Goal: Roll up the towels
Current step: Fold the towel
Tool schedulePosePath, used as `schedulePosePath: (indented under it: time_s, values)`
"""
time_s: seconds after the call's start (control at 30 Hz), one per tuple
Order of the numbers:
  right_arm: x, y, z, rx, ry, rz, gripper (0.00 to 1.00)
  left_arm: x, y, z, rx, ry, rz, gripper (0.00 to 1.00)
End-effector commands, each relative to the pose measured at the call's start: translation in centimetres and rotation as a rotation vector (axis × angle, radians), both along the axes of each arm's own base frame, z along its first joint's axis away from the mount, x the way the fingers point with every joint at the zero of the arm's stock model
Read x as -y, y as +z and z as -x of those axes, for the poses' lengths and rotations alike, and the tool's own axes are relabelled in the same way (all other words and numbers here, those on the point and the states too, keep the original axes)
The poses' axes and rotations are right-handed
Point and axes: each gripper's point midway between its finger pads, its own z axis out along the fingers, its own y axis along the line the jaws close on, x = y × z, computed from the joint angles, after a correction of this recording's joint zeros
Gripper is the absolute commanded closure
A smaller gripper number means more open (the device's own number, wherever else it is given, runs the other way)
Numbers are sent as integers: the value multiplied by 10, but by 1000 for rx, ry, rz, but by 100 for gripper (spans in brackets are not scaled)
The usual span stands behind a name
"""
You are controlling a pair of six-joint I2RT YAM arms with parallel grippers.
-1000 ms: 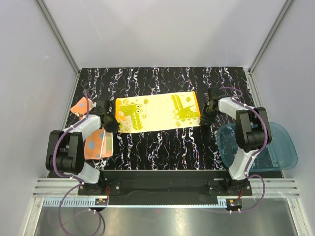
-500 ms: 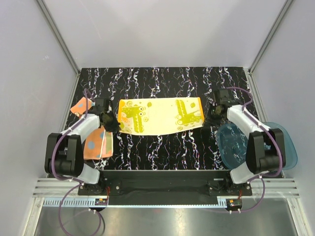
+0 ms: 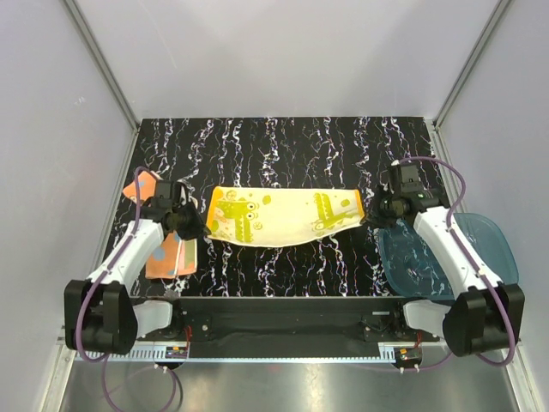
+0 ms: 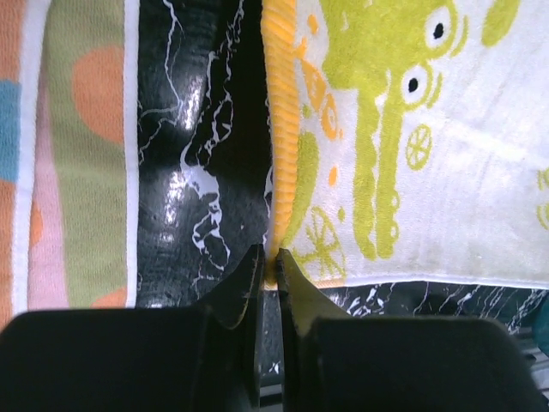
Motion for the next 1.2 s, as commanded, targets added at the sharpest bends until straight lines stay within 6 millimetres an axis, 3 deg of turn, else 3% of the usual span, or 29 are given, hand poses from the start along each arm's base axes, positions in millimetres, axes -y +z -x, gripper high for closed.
schedulePosePath:
  time_s: [0.0, 0.13, 0.33, 0.77, 0.93, 1.17]
  values:
    - [0, 8, 14, -5, -16, -22, 100, 5, 14, 10, 23, -36, 31, 100]
    - [2, 12, 14, 16, -26, -17, 100, 0, 22, 14, 29, -41, 2, 100]
    - [7, 9, 2, 8, -30, 23, 100, -6, 25, 3, 18, -47, -45, 100]
    - [-1, -3, -51, -8, -7, -18, 100, -2, 42, -52, -27, -79, -61, 100]
    - [7, -10, -71, -21, -15, -27, 100, -3, 49, -76, -16, -68, -70, 100]
    - [8, -15, -93, -33, 4, -64, 100, -2, 45, -108, -28, -62, -83, 100]
